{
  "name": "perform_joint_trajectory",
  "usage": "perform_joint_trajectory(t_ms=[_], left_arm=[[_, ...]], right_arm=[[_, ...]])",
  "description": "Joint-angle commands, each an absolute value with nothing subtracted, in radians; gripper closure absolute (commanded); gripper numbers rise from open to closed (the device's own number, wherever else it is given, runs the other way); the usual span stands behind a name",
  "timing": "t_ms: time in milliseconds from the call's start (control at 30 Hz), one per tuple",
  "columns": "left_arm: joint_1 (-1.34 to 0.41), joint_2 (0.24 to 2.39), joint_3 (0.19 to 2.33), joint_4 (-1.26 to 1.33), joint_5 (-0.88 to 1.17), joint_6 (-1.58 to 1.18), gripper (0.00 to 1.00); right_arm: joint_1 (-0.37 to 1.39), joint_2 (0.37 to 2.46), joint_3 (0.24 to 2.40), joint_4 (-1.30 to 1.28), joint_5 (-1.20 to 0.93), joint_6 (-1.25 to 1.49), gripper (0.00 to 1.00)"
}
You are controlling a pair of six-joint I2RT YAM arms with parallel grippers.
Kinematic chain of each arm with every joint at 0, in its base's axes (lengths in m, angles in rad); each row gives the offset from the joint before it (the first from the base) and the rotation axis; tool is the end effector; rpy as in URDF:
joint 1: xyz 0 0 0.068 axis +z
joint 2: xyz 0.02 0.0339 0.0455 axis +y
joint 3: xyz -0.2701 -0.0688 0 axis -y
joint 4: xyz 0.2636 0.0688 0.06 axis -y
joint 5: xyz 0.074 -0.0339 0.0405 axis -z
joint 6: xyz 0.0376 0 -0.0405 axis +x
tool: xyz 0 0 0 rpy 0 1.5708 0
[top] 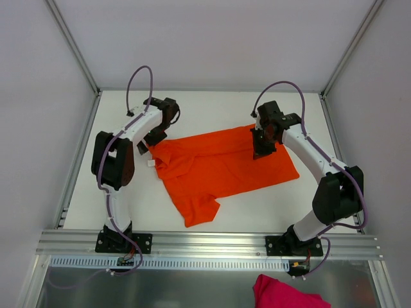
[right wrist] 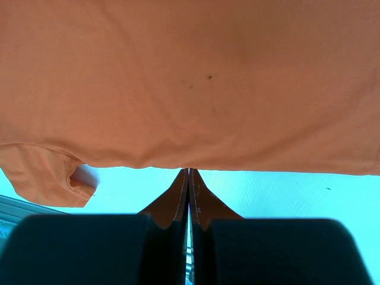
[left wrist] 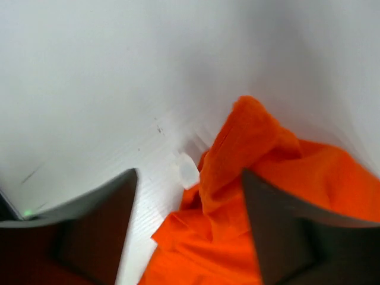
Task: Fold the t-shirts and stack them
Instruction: Fold the flattened tshirt in 1/3 of the way
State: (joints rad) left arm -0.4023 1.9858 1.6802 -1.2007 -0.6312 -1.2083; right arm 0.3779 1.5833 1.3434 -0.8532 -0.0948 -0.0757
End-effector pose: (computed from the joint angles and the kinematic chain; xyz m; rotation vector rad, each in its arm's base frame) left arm 0.3814 -0.1382 0.2344 -1.0423 2.3752 0.5265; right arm 0.3193 0.1306 0.2803 -0.6315 2.5993 0.2235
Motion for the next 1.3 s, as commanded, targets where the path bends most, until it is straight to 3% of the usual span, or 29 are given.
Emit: perform_joint_trajectory(t_ms=[0,33,100,533,700,833,933,967,1067,1267], left_arm=[[-0.354,1.973,1.625,-1.210,-0.634,-1.264,0.18],[-0.354,1.962,1.611,-1.178,-0.623,-1.249,0.06],[-0.354,1.937,1.601,-1.125,-0.604,-1.223,0.01],[-0.344,2.091,1.776,-1.094,-0.620,-1.106,0.01],[-0.341,2.083,1.792,-1.034,-0.525,-1.050,0.01],[-0.345,2.031,1.717,-0.842,-0.381,-0.986,0.10],[-0.354,2.042,1.750,-0.831,-0.296,-0.945,0.25],[-0.360,2.039,1.746,-0.804,-0.261,-0.915,0.48],[-0.400,2.025,1.726,-0.706,-0.163,-0.836,1.00],[-0.457,2.057,1.714,-0.698,-0.097,-0.789,1.00]], right_arm=[[0.387,1.552,1.347,-0.871,-0.113,-0.081,0.99],[0.387,1.554,1.348,-0.871,-0.114,-0.080,0.99],[0.388,1.554,1.348,-0.874,-0.114,-0.081,0.99],[0.390,1.543,1.348,-0.888,-0.097,-0.087,0.99],[0.390,1.534,1.362,-0.896,-0.078,-0.089,0.99],[0.390,1.537,1.368,-0.896,-0.074,-0.087,0.99],[0.390,1.539,1.373,-0.899,-0.071,-0.086,0.99],[0.390,1.539,1.373,-0.897,-0.069,-0.084,0.99],[0.391,1.546,1.373,-0.894,-0.071,-0.077,0.99],[0.393,1.549,1.382,-0.893,-0.057,-0.071,0.99]])
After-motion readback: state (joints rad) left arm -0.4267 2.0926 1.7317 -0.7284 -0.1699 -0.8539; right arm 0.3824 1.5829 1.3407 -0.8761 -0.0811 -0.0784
